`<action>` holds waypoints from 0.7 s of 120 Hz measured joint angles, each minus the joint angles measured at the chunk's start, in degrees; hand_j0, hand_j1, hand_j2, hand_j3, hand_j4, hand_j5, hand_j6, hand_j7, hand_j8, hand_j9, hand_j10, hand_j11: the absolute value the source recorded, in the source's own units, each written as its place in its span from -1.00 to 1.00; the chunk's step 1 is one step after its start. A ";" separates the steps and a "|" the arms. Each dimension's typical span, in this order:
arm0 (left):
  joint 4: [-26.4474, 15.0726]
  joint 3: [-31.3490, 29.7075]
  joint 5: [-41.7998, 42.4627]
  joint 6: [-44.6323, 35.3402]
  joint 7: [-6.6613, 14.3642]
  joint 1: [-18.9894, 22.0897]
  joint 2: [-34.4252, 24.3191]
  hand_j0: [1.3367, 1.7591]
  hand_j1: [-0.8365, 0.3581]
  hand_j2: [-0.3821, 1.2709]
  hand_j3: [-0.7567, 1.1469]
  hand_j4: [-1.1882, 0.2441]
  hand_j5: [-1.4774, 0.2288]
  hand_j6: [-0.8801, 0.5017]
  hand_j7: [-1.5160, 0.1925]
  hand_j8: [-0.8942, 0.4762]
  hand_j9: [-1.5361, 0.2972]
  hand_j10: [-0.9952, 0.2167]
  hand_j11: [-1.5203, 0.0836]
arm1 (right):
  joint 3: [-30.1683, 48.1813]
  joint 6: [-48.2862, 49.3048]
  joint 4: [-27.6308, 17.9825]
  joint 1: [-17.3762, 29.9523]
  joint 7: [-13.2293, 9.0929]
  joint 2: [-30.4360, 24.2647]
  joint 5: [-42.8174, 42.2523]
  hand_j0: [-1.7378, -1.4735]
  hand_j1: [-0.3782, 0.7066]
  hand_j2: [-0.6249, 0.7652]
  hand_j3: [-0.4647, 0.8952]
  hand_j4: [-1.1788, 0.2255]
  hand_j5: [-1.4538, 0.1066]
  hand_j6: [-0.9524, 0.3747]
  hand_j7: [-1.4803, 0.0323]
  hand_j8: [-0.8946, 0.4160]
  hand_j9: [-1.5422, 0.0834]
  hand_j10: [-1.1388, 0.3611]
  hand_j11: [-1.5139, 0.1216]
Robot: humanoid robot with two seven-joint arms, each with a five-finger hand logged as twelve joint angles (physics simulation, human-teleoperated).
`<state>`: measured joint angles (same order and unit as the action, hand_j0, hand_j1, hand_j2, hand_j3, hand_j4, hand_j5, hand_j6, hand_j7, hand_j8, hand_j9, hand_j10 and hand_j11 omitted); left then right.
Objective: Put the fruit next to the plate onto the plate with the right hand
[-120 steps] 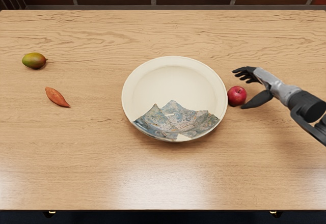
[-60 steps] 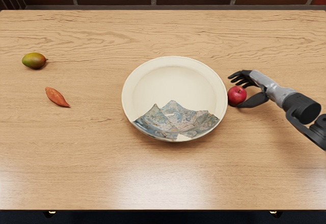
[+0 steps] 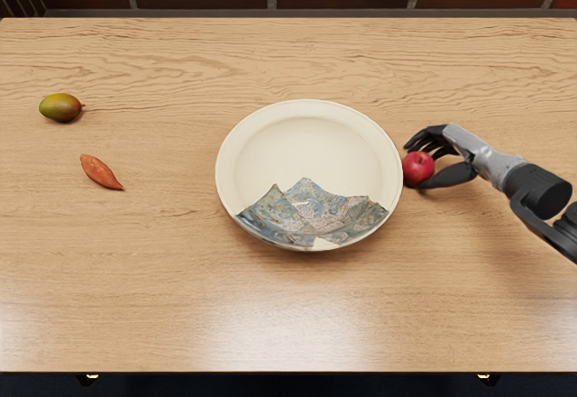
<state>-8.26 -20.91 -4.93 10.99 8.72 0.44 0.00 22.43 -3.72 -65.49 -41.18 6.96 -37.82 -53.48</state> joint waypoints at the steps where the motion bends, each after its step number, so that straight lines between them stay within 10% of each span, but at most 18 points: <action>1: 0.00 0.00 0.00 0.00 0.00 0.00 0.00 0.52 0.52 -0.48 -0.21 0.33 0.38 -0.06 0.42 -0.04 0.34 0.26 0.52 | 0.04 0.10 -0.01 -0.01 0.04 -0.10 0.07 -0.40 0.10 0.10 -0.32 -0.09 -0.06 -0.27 0.02 -0.33 0.01 -0.20 -0.03; 84: -0.01 0.00 0.00 0.00 0.01 0.00 0.00 0.52 0.52 -0.48 -0.21 0.33 0.38 -0.06 0.42 -0.04 0.34 0.26 0.52 | 5.11 13.28 -1.10 -1.10 5.22 -7.87 8.97 -0.40 0.16 0.20 -0.32 -0.15 -0.14 -0.23 -0.06 -0.28 -0.07 -0.26 -0.11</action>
<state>-8.27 -20.90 -4.93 10.99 8.73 0.44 0.00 27.55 9.57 -66.59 -42.28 12.19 -45.70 -44.51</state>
